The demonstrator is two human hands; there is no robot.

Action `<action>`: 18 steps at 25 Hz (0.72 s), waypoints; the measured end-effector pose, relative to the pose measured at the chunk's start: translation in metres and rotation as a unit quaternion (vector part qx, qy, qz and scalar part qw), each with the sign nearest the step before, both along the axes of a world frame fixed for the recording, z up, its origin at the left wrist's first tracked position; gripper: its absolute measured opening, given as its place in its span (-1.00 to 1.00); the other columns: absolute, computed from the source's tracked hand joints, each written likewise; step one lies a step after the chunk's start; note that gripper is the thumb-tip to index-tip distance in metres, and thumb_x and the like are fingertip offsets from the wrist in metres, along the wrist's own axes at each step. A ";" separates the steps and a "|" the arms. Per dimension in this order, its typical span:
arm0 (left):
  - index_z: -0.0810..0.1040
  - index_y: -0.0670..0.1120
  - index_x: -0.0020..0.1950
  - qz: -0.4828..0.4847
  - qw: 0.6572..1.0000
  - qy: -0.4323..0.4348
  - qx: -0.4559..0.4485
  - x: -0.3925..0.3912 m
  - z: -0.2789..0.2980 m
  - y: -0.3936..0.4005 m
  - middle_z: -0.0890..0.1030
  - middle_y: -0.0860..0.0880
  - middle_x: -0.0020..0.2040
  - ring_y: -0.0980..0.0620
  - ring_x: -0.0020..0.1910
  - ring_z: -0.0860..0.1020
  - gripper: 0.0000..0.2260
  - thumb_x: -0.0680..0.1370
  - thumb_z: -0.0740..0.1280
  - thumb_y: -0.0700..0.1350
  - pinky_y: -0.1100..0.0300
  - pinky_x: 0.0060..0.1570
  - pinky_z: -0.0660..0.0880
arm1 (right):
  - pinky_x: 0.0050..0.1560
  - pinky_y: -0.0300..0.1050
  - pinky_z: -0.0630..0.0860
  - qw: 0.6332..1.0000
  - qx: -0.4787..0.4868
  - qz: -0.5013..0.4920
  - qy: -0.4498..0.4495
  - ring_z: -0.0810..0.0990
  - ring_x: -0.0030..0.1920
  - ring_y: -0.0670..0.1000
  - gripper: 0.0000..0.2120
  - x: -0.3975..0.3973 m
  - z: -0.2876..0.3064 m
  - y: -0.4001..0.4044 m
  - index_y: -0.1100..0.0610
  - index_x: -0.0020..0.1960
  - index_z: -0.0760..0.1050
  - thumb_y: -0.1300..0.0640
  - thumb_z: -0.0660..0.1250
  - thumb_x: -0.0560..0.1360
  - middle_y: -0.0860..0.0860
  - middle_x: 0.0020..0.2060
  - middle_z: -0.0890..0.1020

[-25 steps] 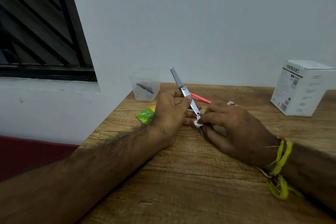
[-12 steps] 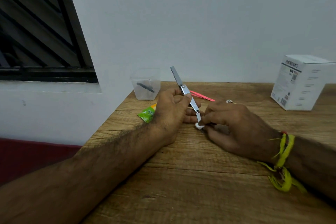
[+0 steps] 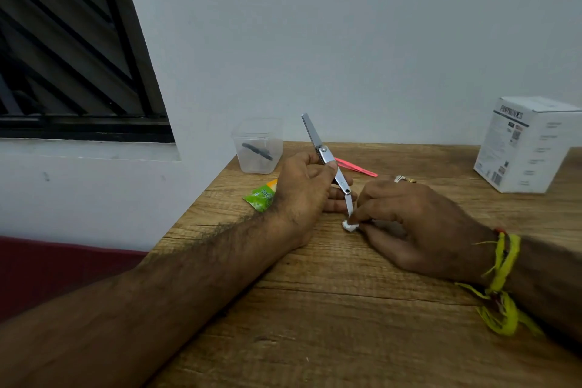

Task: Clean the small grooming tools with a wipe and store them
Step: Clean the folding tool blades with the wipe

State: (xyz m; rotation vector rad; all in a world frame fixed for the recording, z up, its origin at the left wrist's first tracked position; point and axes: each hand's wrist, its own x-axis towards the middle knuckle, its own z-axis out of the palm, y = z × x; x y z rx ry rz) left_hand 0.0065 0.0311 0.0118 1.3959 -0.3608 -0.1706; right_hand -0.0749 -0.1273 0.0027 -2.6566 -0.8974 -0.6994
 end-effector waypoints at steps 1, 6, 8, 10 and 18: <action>0.44 -0.29 0.20 -0.001 1.000 0.000 0.000 0.000 -0.001 0.000 0.65 -0.14 -0.24 -0.01 -0.43 0.65 -0.84 0.67 0.22 -0.24 0.13 -0.43 0.62 | -0.17 0.02 0.55 1.000 0.003 0.008 0.009 0.57 -0.12 -0.07 -0.85 -0.001 0.000 0.000 0.06 -0.03 0.67 0.13 0.34 0.48 -0.08 -0.16 0.61; 0.44 -0.29 0.21 -0.005 1.000 0.005 -0.001 -0.001 -0.002 -0.001 0.66 -0.16 -0.23 -0.03 -0.41 0.65 -0.83 0.67 0.23 -0.23 0.12 -0.43 0.63 | -0.20 0.02 0.53 0.999 0.025 0.007 0.031 0.57 -0.19 -0.08 -0.87 -0.003 -0.001 -0.001 0.04 -0.07 0.67 0.14 0.37 0.44 -0.10 -0.22 0.61; 0.45 -0.29 0.19 -0.006 1.000 0.007 -0.002 0.000 -0.002 -0.001 0.66 -0.17 -0.23 -0.01 -0.43 0.65 -0.85 0.67 0.22 -0.24 0.14 -0.45 0.62 | -0.20 0.01 0.54 0.999 0.025 0.014 0.028 0.56 -0.19 -0.10 -0.88 -0.002 -0.001 0.001 0.05 -0.07 0.67 0.15 0.38 0.43 -0.10 -0.22 0.61; 0.44 -0.28 0.20 -0.006 1.000 0.008 0.002 0.000 -0.002 -0.001 0.66 -0.16 -0.23 0.00 -0.45 0.64 -0.85 0.67 0.23 -0.24 0.16 -0.48 0.60 | -0.16 -0.03 0.54 1.000 0.022 -0.011 -0.006 0.57 -0.15 -0.09 -0.88 0.000 -0.002 0.002 0.06 -0.05 0.67 0.12 0.36 0.47 -0.11 -0.19 0.61; 0.44 -0.30 0.22 0.003 1.000 0.013 0.005 0.001 -0.002 0.000 0.68 -0.22 -0.18 -0.03 -0.45 0.65 -0.82 0.66 0.24 -0.24 0.16 -0.48 0.58 | -0.16 -0.11 0.50 0.998 0.016 -0.051 -0.028 0.55 -0.14 -0.08 -0.88 0.004 -0.003 0.004 0.06 -0.05 0.65 0.11 0.36 0.47 -0.11 -0.18 0.60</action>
